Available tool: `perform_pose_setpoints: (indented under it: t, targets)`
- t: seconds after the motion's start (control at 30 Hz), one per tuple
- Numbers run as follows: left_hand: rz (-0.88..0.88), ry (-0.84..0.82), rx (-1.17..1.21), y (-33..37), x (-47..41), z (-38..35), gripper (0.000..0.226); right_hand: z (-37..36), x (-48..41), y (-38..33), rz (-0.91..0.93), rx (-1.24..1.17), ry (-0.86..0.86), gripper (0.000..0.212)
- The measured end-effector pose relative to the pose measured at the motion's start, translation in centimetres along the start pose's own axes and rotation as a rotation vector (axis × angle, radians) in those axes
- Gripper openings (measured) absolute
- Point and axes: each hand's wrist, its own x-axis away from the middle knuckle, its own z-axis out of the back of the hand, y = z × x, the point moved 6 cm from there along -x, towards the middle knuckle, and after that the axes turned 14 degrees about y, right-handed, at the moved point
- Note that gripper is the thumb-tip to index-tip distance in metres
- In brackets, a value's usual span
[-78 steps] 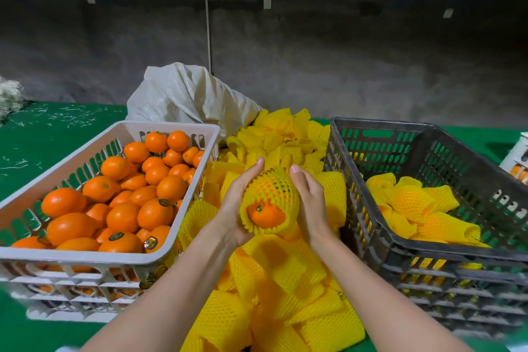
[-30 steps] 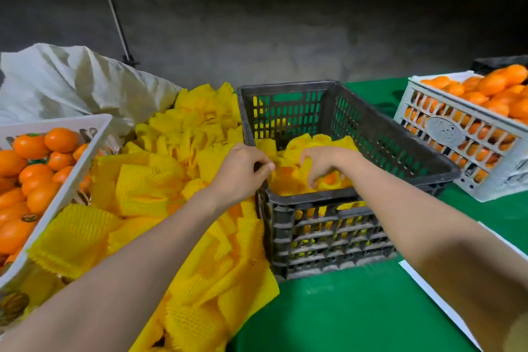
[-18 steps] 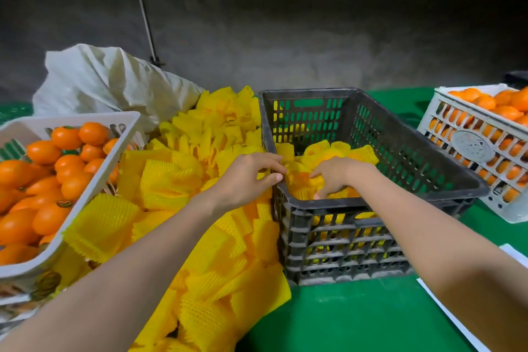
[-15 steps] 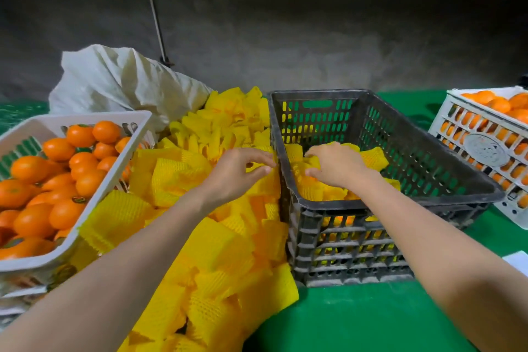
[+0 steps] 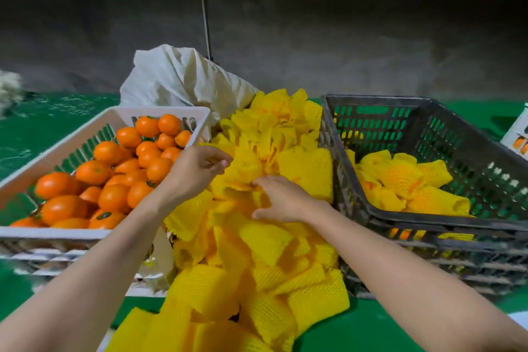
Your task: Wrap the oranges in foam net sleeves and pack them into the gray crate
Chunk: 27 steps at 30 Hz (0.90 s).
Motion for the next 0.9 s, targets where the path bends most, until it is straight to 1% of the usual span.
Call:
perform_pose_setpoints:
  t: [0.03,0.1,0.17,0.23,0.27,0.3,0.33,0.37,0.43,0.47,0.53,0.6,0.7,0.77,0.83,0.9]
  targets:
    - [0.009,0.002,-0.009,-0.7,0.2,0.4,0.014,-0.1,-0.4,-0.2,-0.012,0.011,0.043,0.052]
    - [0.027,-0.014,-0.016,-2.0,0.6,1.1,0.018,1.0,-1.0,-0.3,-0.055,-0.039,0.196,0.036]
    - [0.024,-0.057,-0.038,-2.6,0.9,1.3,0.032,2.8,-1.2,-0.5,-0.071,-0.142,0.298,0.031]
    - [0.01,-0.11,-0.076,-2.5,1.2,1.0,0.049,4.6,-1.2,-1.3,0.016,-0.215,0.342,0.028]
    - [-0.002,-0.118,-0.094,-2.2,1.2,0.7,0.051,5.2,-1.1,-1.9,0.064,-0.255,0.354,0.027]
    - [-0.03,-0.095,-0.103,-1.6,1.1,0.4,0.044,5.8,-0.9,-2.5,0.091,-0.305,0.379,0.028]
    - [-0.056,-0.044,-0.122,-1.2,1.1,0.3,0.027,6.3,-0.7,-2.8,0.079,-0.361,0.423,0.031]
    - [-0.065,0.011,-0.121,-0.7,1.0,0.4,0.017,6.7,-0.4,-2.9,0.033,-0.422,0.486,0.036]
    - [-0.013,0.081,-0.072,-0.8,1.1,0.6,0.033,7.0,-0.1,-2.8,-0.053,-0.472,0.607,0.043]
    - [0.014,0.092,-0.041,-1.1,1.1,0.6,0.034,6.9,0.0,-2.9,-0.062,-0.442,0.638,0.042]
    - [0.035,0.077,-0.018,-1.3,1.4,0.7,0.032,6.6,-0.1,-3.5,-0.046,-0.393,0.666,0.034]
    - [0.054,0.059,-0.004,-1.6,1.8,0.9,0.029,6.5,-0.3,-4.0,-0.047,-0.45,0.696,0.021]
    - [0.117,0.075,0.086,-2.3,1.9,1.5,0.027,6.0,-1.3,-5.0,-0.043,-0.535,0.644,0.017]
    - [0.172,0.078,0.132,-2.8,2.0,1.7,0.026,5.6,-2.1,-6.2,0.002,-0.526,0.61,0.011]
    - [0.205,0.087,0.193,-3.5,1.9,2.3,0.028,5.2,-2.8,-7.6,0.035,-0.539,0.623,0.007]
    - [0.185,0.083,0.308,-3.8,1.5,3.8,0.023,4.9,-3.6,-8.9,0.022,-0.601,0.684,0.002]
